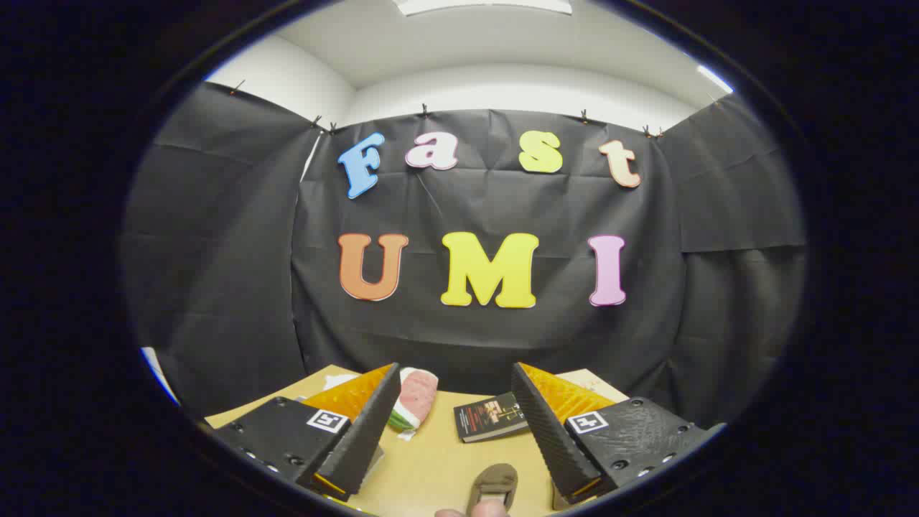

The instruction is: Open the storage box then place both shoes into the box .Put the left shoe in first, then the right shoe, with the right side of both shoes facing outward in a uniform manner.

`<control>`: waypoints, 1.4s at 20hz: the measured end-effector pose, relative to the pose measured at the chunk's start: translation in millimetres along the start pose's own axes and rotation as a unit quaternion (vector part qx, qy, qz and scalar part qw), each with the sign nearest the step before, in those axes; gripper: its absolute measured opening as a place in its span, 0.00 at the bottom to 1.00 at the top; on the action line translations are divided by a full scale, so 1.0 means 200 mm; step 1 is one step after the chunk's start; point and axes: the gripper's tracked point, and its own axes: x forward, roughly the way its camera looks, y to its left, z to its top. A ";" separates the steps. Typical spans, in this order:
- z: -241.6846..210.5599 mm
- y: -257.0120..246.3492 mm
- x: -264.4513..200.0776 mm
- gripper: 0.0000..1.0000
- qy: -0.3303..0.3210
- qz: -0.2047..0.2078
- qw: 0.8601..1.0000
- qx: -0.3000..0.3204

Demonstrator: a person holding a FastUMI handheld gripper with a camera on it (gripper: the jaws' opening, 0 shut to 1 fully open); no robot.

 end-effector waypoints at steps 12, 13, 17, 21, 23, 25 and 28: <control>0.00 0.00 -0.01 0.95 0.007 -0.003 1.000 0.014; -0.01 0.00 -0.01 0.95 0.007 -0.004 1.000 0.015; -0.02 -0.02 -0.02 0.95 0.011 -0.004 1.000 0.018; -0.06 -0.02 0.00 0.95 0.017 0.002 0.999 0.028; -0.10 0.00 0.01 0.95 0.025 0.009 0.999 0.036; -0.10 0.02 0.03 0.95 0.025 0.017 0.999 0.039; -0.13 0.05 0.09 0.95 0.030 0.034 0.998 0.044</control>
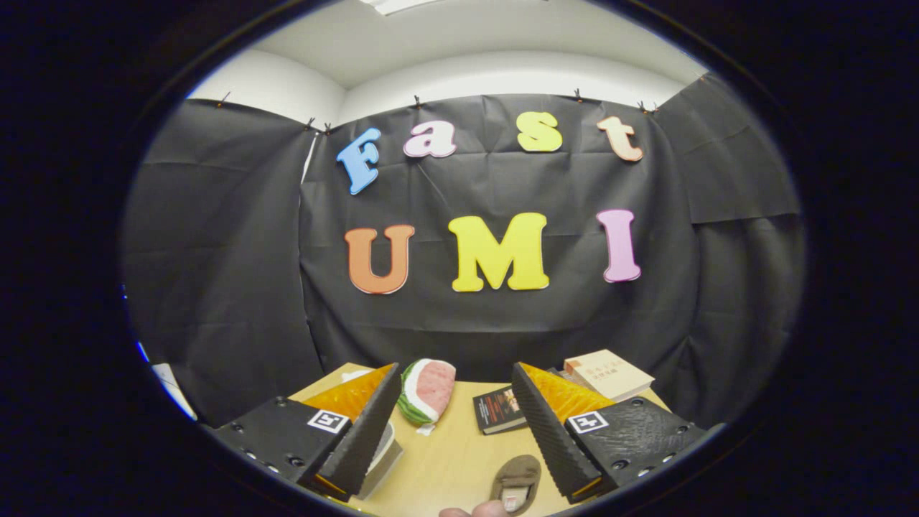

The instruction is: Open the storage box then place both shoes into the box .Put the left shoe in first, then the right shoe, with the right side of both shoes facing outward in a uniform manner.

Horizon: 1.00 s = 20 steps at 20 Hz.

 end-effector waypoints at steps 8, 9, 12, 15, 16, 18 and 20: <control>-0.35 0.19 0.10 0.96 0.055 0.049 0.996 0.053; -0.42 0.23 0.11 0.96 0.067 0.058 0.994 0.061; -0.57 0.34 0.14 0.96 0.096 0.089 0.988 0.078; -0.72 0.44 0.17 0.96 0.121 0.119 0.982 0.087; -0.77 0.47 0.19 0.96 0.130 0.126 0.979 0.090; -0.89 0.50 0.20 0.96 0.151 0.133 0.974 0.102; -1.00 0.55 0.21 0.96 0.175 0.140 0.967 0.119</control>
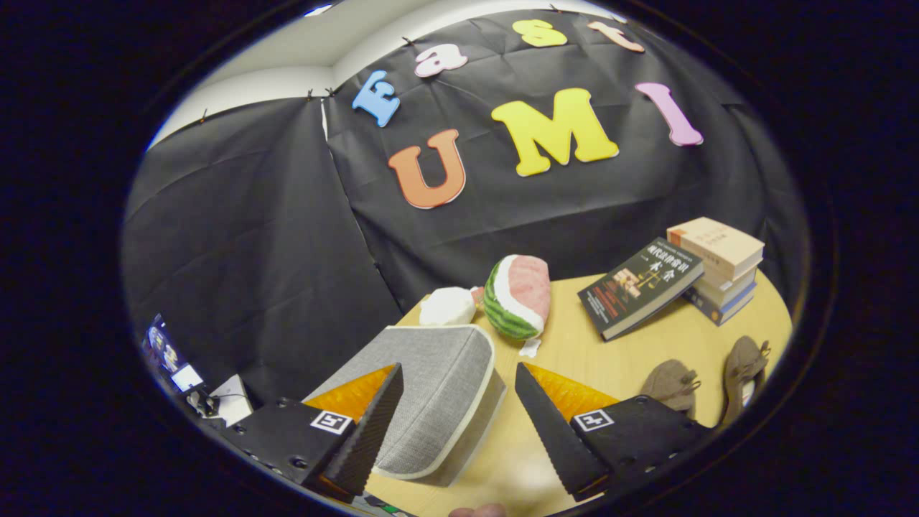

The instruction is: Open the storage box then place both shoes into the box .Put the left shoe in first, then the right shoe, with the right side of both shoes facing outward in a uniform manner.

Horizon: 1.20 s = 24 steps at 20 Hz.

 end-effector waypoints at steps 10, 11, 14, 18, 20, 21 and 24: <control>-0.31 0.03 0.17 0.96 0.057 0.032 0.990 0.127; -0.33 0.04 0.17 0.96 0.058 0.038 0.986 0.149; -0.36 0.05 0.18 0.96 0.063 0.054 0.975 0.206; -0.38 0.09 0.22 0.96 0.076 0.077 0.963 0.248; -0.38 0.10 0.24 0.96 0.081 0.086 0.958 0.262; -0.39 0.11 0.25 0.96 0.088 0.090 0.955 0.269; -0.36 0.12 0.24 0.82 0.095 0.097 0.950 0.280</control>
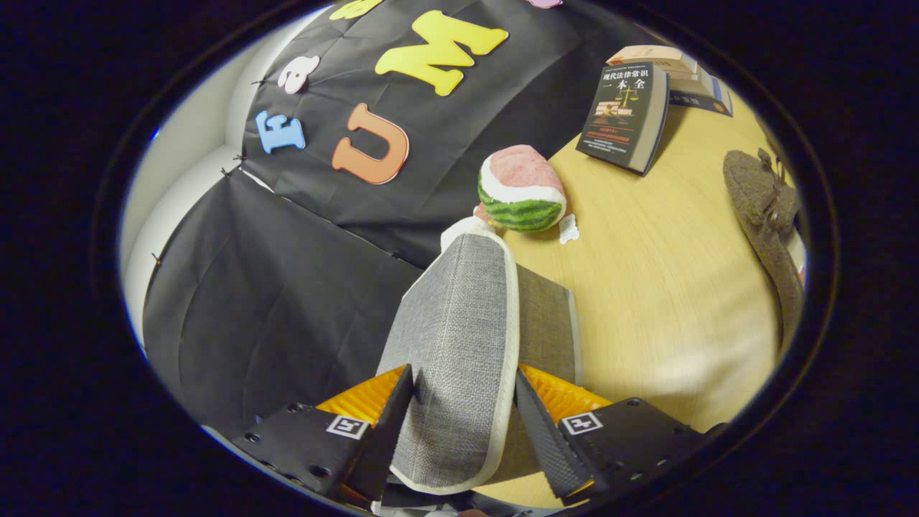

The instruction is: Open the storage box then place both shoes into the box .Put the left shoe in first, then the right shoe, with the right side of both shoes facing outward in a uniform manner.

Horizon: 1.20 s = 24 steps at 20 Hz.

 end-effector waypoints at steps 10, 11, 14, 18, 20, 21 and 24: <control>0.16 0.07 -0.10 0.00 -0.025 -0.031 0.998 -0.045; 0.18 0.13 -0.11 0.00 -0.026 -0.033 0.998 -0.053; 0.24 0.32 -0.14 0.00 -0.029 -0.031 0.995 -0.092; 0.28 0.63 -0.13 0.00 -0.033 -0.027 0.985 -0.170; 0.26 0.81 -0.09 0.00 -0.035 -0.020 0.978 -0.205; 0.25 0.90 -0.05 0.00 -0.036 -0.015 0.974 -0.221; 0.18 1.11 0.05 0.00 -0.034 0.000 0.966 -0.255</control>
